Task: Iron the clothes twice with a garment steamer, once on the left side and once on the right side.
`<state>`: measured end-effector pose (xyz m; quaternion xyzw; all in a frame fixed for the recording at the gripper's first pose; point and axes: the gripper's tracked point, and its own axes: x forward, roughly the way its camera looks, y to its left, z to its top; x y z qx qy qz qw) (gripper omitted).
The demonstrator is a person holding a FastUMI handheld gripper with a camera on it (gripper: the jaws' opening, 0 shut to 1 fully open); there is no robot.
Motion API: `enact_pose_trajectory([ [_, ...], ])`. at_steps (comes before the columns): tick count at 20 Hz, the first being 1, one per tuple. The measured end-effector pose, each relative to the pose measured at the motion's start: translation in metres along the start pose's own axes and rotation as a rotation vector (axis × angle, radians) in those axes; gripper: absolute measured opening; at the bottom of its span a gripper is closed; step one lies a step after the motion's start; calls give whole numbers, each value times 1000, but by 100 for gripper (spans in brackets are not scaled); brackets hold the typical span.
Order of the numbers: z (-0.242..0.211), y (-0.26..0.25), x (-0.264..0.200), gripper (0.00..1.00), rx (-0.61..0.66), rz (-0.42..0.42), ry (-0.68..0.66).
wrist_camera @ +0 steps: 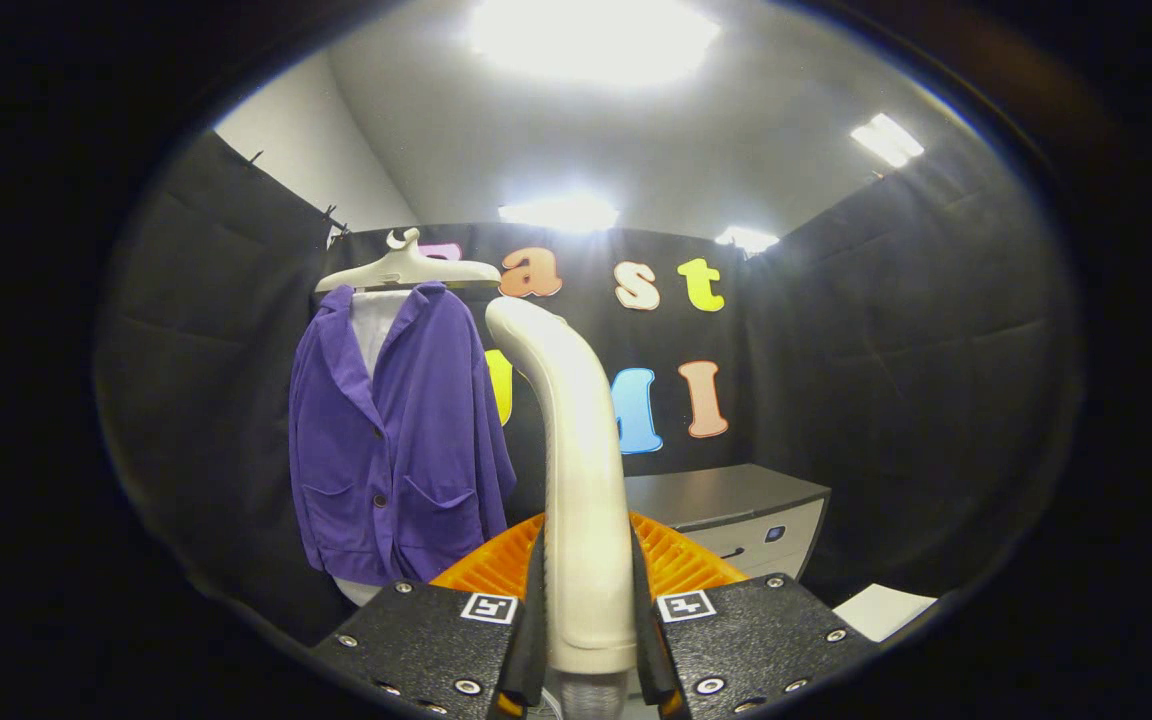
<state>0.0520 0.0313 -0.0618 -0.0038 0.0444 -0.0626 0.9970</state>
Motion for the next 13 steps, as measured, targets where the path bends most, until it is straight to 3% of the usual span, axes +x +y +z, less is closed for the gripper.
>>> enact_pose_trajectory([
  [13, -7, 14, 0, 36, -31, -8, 27],
])
